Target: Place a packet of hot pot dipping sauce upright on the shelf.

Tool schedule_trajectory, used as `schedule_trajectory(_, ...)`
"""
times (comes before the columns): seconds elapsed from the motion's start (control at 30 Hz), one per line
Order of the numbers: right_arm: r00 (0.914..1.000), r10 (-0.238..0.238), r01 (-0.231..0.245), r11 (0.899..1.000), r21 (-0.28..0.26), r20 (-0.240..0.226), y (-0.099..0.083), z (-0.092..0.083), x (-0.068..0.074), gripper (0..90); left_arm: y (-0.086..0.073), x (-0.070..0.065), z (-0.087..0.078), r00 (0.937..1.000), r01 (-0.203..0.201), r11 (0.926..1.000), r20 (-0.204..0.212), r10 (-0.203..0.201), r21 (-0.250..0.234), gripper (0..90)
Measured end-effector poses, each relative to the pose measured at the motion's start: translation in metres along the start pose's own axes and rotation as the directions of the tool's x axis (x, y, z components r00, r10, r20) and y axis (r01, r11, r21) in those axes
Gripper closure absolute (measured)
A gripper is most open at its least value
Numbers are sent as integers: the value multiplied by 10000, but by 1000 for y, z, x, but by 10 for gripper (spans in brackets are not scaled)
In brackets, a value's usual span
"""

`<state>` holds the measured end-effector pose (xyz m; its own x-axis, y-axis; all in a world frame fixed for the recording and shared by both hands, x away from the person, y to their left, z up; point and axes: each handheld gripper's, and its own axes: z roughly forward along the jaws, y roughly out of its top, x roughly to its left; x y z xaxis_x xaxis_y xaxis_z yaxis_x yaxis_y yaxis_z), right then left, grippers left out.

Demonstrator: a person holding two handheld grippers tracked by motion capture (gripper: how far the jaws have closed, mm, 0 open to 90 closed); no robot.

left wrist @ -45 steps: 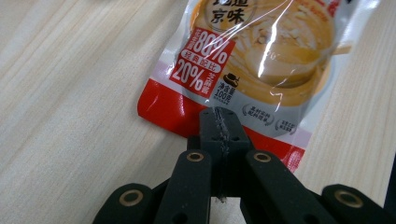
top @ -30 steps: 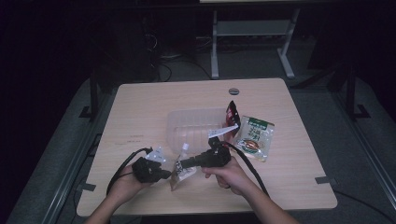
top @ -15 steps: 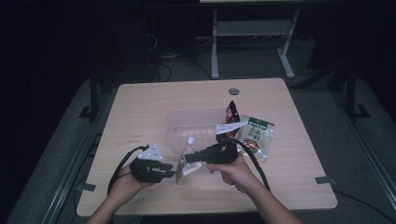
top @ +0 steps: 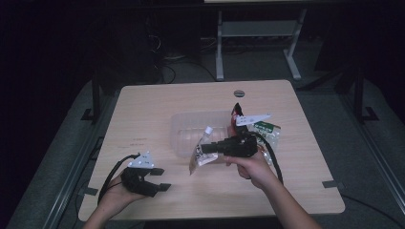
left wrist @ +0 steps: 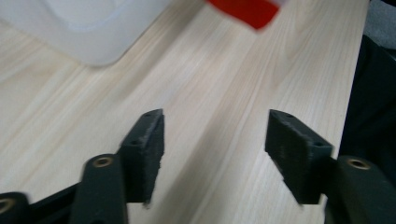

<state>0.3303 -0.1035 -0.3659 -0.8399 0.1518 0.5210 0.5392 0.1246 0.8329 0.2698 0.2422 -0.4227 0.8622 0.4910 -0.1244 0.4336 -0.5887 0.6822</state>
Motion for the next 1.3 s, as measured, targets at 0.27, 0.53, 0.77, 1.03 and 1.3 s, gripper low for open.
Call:
schedule_trajectory(0.27, 9998, -133, 138, 9991, -401, 130, 18, -12, -2, 900, -4, 6, 0, 9997, 194, 9998, -178, -194, 14, 206)
schedule_trajectory(0.53, 9990, -276, 296, 9980, -564, 354, 38, -20, -9, 900, -8, 11, 6, 10000, -31, 9995, -58, 33, 321, 168)
schedule_trajectory(0.77, 9981, -439, 458, 9981, -422, 436, 53, -14, -16, 900, -10, 11, 8, 9999, 103, 9992, -9, -102, 385, 168)
schedule_trajectory(1.03, 9966, -558, 580, 9977, -352, 600, 67, -2, -23, 900, -10, 12, 9, 10000, 25, 9991, 3, -26, 432, 168)
schedule_trajectory(1.3, 9962, -521, 549, 9978, -375, 704, 77, 10, -31, 899, -11, 12, 9, 10000, 81, 9993, -25, -80, 352, 172)
